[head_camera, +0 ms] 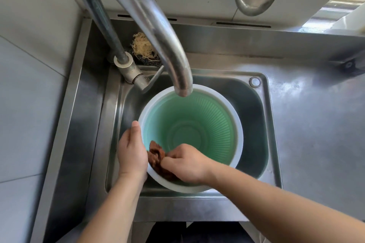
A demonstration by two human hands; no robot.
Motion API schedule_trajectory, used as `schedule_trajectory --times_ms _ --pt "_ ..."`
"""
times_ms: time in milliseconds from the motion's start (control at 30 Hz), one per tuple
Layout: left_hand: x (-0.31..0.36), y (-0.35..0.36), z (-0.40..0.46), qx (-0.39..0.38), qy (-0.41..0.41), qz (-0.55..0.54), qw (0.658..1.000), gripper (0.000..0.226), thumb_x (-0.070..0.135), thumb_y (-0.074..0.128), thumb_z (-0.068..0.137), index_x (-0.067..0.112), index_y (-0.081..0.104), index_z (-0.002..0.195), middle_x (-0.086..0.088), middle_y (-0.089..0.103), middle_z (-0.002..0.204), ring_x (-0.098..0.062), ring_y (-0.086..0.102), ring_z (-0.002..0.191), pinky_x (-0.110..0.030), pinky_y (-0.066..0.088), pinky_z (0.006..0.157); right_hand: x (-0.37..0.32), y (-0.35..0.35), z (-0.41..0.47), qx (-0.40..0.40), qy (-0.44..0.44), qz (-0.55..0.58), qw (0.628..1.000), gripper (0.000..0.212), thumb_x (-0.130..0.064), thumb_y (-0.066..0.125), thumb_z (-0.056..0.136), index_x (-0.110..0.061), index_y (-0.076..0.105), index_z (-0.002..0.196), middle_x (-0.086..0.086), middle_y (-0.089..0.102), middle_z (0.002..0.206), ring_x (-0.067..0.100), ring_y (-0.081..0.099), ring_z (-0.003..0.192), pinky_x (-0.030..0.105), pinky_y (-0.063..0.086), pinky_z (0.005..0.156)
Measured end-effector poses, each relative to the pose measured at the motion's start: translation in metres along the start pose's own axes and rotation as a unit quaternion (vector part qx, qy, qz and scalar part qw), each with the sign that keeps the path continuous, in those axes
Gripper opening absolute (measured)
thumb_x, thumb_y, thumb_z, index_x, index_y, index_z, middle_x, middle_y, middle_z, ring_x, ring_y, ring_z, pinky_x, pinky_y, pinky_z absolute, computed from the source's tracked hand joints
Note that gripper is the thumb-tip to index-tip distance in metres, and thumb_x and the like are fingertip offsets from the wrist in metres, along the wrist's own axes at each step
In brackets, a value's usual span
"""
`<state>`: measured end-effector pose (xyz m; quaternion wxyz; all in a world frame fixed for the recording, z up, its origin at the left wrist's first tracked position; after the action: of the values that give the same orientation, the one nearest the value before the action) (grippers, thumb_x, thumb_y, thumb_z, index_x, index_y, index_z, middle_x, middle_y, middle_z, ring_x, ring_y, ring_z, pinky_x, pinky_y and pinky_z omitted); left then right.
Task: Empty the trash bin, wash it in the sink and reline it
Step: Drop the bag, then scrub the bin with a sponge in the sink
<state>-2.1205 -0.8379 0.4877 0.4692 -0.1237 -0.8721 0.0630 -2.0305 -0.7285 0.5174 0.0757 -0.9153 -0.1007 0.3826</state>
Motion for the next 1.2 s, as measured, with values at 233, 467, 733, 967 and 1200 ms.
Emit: schedule_trajectory --times_ms 233,467,733,967,1200 --pt "0.007 0.002 -0.009 -0.015 0.063 0.062 0.996 0.051 0.063 0.047 0.087 0.016 0.060 0.072 -0.016 0.066 0.076 -0.042 0.062 0.080 -0.052 0.054 0.070 0.006 -0.052 -0.037 -0.155 0.016 -0.474 0.867 0.045 -0.047 0.038 0.089 -0.011 0.047 0.062 -0.002 0.045 0.061 0.029 0.049 0.064 0.025 0.030 0.049" --pt "0.010 0.009 -0.002 -0.045 0.122 0.130 0.983 0.059 0.058 0.046 0.092 0.004 0.055 0.071 -0.015 0.060 0.068 -0.018 0.050 0.056 -0.031 0.038 0.053 0.005 -0.095 -0.026 -0.149 -0.003 -0.819 0.554 0.031 -0.029 0.047 0.098 -0.022 0.066 0.121 0.004 0.062 0.128 0.034 0.046 0.124 0.051 0.032 0.107" --pt "0.007 0.013 0.005 -0.053 0.113 0.134 0.983 0.058 0.066 0.043 0.085 0.012 0.055 0.065 0.000 0.058 0.056 -0.019 0.052 0.055 -0.032 0.041 0.053 -0.010 -0.138 0.011 0.046 -0.277 -0.845 0.456 0.032 -0.019 0.049 0.095 -0.019 0.072 0.117 0.008 0.052 0.145 0.039 0.033 0.143 0.059 0.003 0.121" --pt "0.003 0.002 0.002 -0.021 0.103 0.111 0.988 0.060 0.065 0.046 0.085 0.010 0.043 0.062 -0.005 0.048 0.056 -0.024 0.046 0.057 -0.036 0.038 0.056 0.002 -0.143 0.006 0.000 -0.213 -0.828 0.519 0.030 -0.024 0.048 0.098 -0.026 0.070 0.117 0.000 0.050 0.145 0.032 0.027 0.145 0.050 0.004 0.124" --pt "-0.001 0.000 -0.001 -0.004 0.110 0.110 0.988 0.055 0.065 0.046 0.086 0.019 0.040 0.057 0.004 0.041 0.050 -0.021 0.039 0.053 -0.035 0.035 0.055 0.008 -0.092 -0.065 -0.121 -0.115 -0.687 0.707 0.031 -0.028 0.041 0.096 -0.020 0.066 0.110 0.008 0.065 0.112 0.033 0.056 0.109 0.046 0.039 0.104"
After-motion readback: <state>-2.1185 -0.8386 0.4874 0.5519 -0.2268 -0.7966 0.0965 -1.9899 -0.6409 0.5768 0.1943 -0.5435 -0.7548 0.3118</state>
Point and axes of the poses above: each hand's wrist, its own z-axis towards the middle knuckle, its own y-axis out of the palm, x = y × z, the point moved 1 cm from there along z, towards the middle knuckle
